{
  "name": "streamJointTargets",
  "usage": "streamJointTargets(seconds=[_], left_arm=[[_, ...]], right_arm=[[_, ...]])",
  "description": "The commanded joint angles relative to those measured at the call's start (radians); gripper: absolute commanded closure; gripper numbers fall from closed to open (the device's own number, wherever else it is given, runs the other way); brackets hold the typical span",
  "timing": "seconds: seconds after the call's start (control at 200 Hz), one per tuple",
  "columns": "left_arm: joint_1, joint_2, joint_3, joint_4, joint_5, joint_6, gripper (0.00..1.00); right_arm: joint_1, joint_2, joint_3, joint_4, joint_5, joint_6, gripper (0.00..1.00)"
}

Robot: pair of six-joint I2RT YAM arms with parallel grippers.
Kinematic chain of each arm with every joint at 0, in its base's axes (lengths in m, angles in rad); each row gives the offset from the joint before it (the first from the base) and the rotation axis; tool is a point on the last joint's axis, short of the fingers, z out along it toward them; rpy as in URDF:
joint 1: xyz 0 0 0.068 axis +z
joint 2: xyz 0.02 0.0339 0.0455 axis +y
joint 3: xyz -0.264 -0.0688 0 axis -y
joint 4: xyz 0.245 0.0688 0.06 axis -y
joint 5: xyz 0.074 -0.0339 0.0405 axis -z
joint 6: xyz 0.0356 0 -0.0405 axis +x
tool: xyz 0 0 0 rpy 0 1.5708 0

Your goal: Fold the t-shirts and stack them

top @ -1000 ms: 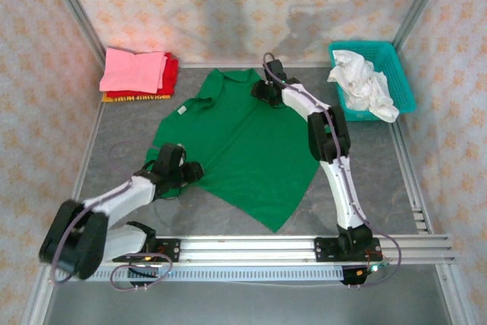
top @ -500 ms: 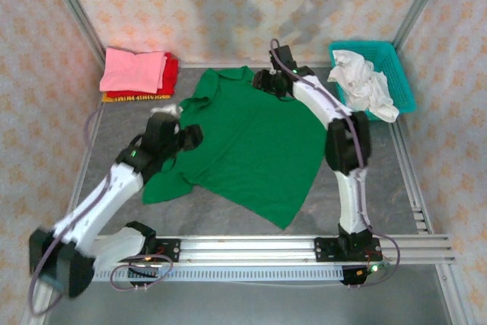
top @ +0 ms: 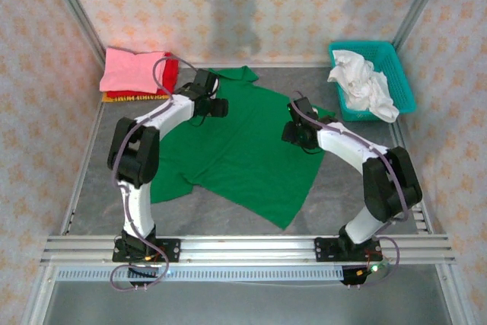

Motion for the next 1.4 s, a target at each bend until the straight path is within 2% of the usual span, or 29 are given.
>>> streamJointTargets(seconds=[0.0, 0.18, 0.315, 0.425, 0.54, 0.661, 0.796, 0.851, 0.936, 1.031, 1.141, 1.241, 1.391], left_arm=[[0.018, 0.043, 0.039, -0.033, 0.026, 0.018, 0.38], [0.028, 0.065, 0.01, -0.026, 0.004, 0.004, 0.38], [0.036, 0.017, -0.099, 0.031, 0.011, -0.04, 0.39], [0.037, -0.044, -0.209, 0.059, 0.006, -0.099, 0.4], [0.03, -0.109, -0.364, 0.124, 0.054, -0.188, 0.45], [0.003, -0.257, -0.531, 0.202, 0.051, -0.272, 0.47], [-0.025, -0.37, -0.596, 0.192, 0.05, -0.315, 0.47], [-0.027, -0.399, -0.588, 0.169, 0.041, -0.308, 0.47], [-0.026, -0.431, -0.558, 0.129, -0.044, -0.268, 0.46], [-0.02, -0.419, -0.455, 0.052, -0.107, -0.184, 0.41], [-0.02, -0.327, -0.263, -0.088, -0.203, -0.092, 0.38], [-0.01, -0.244, -0.151, -0.125, -0.268, -0.04, 0.37], [0.031, -0.126, -0.043, -0.14, -0.244, -0.023, 0.38]], right_arm=[[-0.013, 0.063, 0.014, 0.008, 0.057, 0.019, 0.45], [-0.046, 0.206, 0.055, 0.042, 0.01, 0.032, 0.43], [-0.063, 0.298, 0.1, 0.055, 0.001, 0.028, 0.42], [-0.079, 0.359, 0.15, 0.057, -0.004, 0.023, 0.42], [-0.1, 0.419, 0.221, 0.061, -0.02, 0.011, 0.41], [-0.129, 0.487, 0.327, 0.03, -0.01, -0.017, 0.4], [-0.153, 0.536, 0.417, 0.0, -0.009, -0.042, 0.4], [-0.16, 0.539, 0.435, -0.001, -0.018, -0.054, 0.4], [-0.16, 0.51, 0.437, 0.003, -0.051, -0.062, 0.39], [-0.16, 0.436, 0.391, 0.032, -0.115, -0.055, 0.37], [-0.16, 0.368, 0.353, -0.001, -0.16, -0.056, 0.3], [-0.16, 0.303, 0.286, 0.002, -0.169, -0.05, 0.28], [-0.16, 0.266, 0.225, 0.008, -0.163, -0.052, 0.26]])
